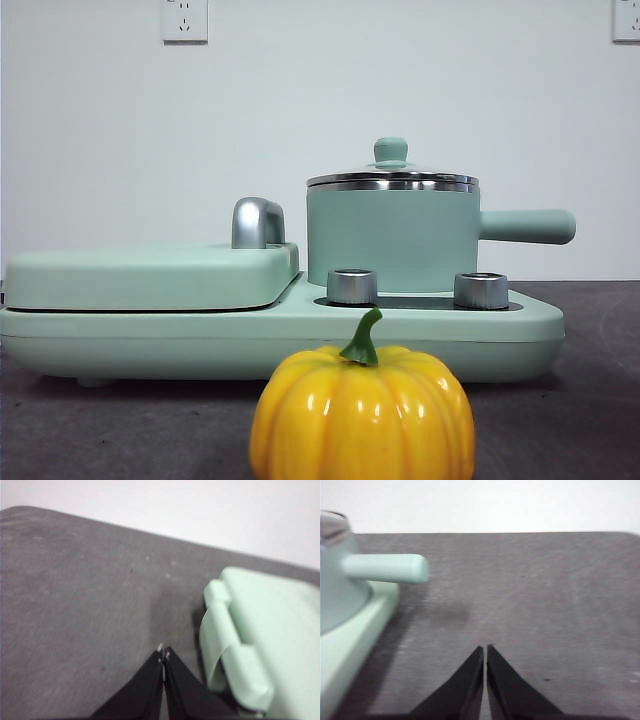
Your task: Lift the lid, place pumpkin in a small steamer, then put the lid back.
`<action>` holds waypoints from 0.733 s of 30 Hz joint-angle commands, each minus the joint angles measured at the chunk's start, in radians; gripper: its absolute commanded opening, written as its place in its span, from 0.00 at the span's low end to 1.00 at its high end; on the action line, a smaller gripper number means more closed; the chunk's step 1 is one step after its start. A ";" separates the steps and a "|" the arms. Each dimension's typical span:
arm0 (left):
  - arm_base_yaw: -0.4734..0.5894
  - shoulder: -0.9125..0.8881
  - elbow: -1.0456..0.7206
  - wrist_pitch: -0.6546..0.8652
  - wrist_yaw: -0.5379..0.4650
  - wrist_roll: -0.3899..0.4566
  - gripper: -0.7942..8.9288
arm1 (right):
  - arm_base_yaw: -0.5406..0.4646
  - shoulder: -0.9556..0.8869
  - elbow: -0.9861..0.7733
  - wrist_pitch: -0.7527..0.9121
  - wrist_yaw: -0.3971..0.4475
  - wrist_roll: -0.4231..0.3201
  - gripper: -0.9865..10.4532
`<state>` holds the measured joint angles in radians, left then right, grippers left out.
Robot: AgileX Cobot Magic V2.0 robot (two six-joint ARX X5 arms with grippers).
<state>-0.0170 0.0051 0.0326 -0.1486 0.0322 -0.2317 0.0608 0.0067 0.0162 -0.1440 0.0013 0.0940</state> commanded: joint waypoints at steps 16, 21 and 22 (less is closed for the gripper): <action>-0.061 0.220 0.358 -0.153 0.306 -0.142 0.09 | 0.003 0.137 0.386 -0.191 -0.310 0.311 0.09; -0.080 0.354 0.539 -0.233 0.406 -0.118 0.09 | 0.003 0.250 0.565 -0.304 -0.430 0.278 0.09; -0.085 0.382 0.573 -0.243 0.427 -0.116 0.09 | 0.003 0.275 0.600 -0.330 -0.463 0.264 0.09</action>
<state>-0.0975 0.3660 0.5671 -0.3943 0.4393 -0.3733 0.0608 0.2642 0.5869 -0.4656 -0.4385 0.3840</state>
